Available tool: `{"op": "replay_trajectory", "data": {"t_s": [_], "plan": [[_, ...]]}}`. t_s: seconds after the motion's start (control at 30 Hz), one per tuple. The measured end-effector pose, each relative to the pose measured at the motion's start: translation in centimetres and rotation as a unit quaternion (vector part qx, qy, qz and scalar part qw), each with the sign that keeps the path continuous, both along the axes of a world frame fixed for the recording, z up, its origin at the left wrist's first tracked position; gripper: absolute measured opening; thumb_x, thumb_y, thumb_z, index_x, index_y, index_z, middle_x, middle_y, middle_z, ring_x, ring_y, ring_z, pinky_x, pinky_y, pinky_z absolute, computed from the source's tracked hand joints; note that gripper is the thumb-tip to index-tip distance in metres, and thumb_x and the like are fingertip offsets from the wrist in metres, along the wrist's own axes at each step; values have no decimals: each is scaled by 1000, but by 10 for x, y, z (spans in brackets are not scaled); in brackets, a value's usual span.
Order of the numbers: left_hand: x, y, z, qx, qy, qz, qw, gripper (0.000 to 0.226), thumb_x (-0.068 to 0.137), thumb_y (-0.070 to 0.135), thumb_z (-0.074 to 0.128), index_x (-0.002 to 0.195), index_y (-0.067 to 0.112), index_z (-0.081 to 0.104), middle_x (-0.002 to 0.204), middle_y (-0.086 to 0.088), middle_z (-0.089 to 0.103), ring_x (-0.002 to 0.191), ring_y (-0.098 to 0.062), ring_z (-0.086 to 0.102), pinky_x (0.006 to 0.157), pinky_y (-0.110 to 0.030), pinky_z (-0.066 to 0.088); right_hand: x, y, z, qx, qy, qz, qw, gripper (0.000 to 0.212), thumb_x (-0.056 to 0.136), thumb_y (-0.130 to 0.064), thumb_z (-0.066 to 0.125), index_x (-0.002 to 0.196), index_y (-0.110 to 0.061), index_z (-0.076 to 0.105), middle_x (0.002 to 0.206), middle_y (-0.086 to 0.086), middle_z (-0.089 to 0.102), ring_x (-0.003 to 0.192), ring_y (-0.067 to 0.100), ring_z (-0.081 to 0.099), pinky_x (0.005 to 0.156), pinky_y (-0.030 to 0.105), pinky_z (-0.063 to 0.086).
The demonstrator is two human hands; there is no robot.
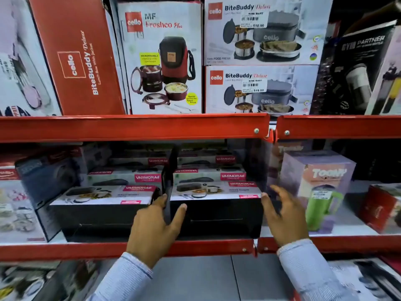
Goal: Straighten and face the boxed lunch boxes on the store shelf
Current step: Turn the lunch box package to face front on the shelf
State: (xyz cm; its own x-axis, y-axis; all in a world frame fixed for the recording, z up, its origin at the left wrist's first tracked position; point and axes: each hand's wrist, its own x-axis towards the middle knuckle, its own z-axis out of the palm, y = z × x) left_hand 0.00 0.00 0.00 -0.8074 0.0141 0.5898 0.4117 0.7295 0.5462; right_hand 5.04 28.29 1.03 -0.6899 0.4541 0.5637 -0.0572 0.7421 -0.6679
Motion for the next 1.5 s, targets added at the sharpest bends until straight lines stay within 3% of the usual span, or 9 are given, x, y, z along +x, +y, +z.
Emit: {"op": "replay_trajectory", "data": {"t_s": [0.1, 0.2, 0.4, 0.5, 0.73, 0.9, 1.1, 1.27, 1.5], "plan": [[-5, 5, 3, 25, -92, -19, 995, 67, 77, 83, 40, 89, 19, 58, 52, 9, 58, 53, -5, 60, 57, -23, 51, -8, 4, 1, -84, -76, 25, 993, 37, 91, -42, 53, 113, -15, 66, 104, 12, 75, 102, 33, 67, 86, 36, 49], [-4, 10, 8, 75, -164, -46, 983, 69, 74, 82, 40, 88, 17, 56, 62, 5, 56, 62, -13, 57, 72, -36, 54, -11, 4, 3, -157, -122, 65, 978, 40, 92, -43, 50, 113, -14, 68, 115, 11, 72, 115, 31, 61, 100, 37, 43], [5, 0, 25, 255, -136, -76, 954, 65, 70, 85, 52, 83, 22, 66, 70, 0, 74, 70, -21, 73, 78, -51, 63, -1, 19, 10, -254, -58, 109, 959, 41, 88, -45, 54, 120, -23, 66, 123, 6, 69, 116, 27, 62, 104, 49, 46], [1, -4, 36, 280, -127, -84, 948, 72, 72, 85, 51, 89, 18, 72, 88, -11, 79, 88, -35, 75, 81, -57, 61, 5, 21, 21, -308, -12, 138, 941, 20, 89, -39, 54, 95, -34, 72, 104, 0, 75, 102, 22, 69, 81, 43, 59], [-5, -6, 40, 230, -68, -22, 971, 21, 85, 48, 69, 94, 30, 74, 76, 10, 74, 71, -1, 70, 68, -21, 58, 6, 16, 25, -341, 10, 149, 928, 22, 83, -41, 65, 81, -20, 68, 88, 9, 78, 83, 17, 73, 77, 39, 57], [-7, -1, 21, 223, -77, -58, 970, 28, 84, 20, 77, 110, 16, 69, 98, 2, 79, 87, -10, 76, 80, -28, 61, -1, 22, 10, -289, -5, 161, 944, 34, 78, -5, 73, 111, -10, 66, 100, 7, 73, 91, 19, 68, 78, 20, 57], [-7, 13, -12, 177, -91, -32, 980, 33, 80, 11, 79, 97, 20, 54, 77, 24, 65, 65, 24, 62, 59, 5, 42, -11, 23, -14, -251, -59, 124, 958, 39, 71, 2, 78, 103, -16, 66, 88, -8, 71, 83, 7, 67, 72, 16, 52], [-11, 15, -35, 150, -117, -21, 982, 30, 82, 12, 78, 98, 16, 53, 82, 7, 73, 69, 1, 67, 61, 0, 47, -17, 24, -36, -256, -104, 103, 955, 38, 69, 2, 79, 92, -24, 64, 94, -2, 73, 90, 18, 70, 89, 36, 55], [-13, 16, -52, 152, -130, -28, 979, 30, 83, 6, 76, 98, 16, 52, 85, 9, 70, 78, 0, 69, 63, 0, 50, -20, 23, -56, -241, -123, 82, 959, 38, 68, -4, 82, 88, -30, 63, 93, -7, 74, 93, 20, 72, 88, 37, 56]]}}
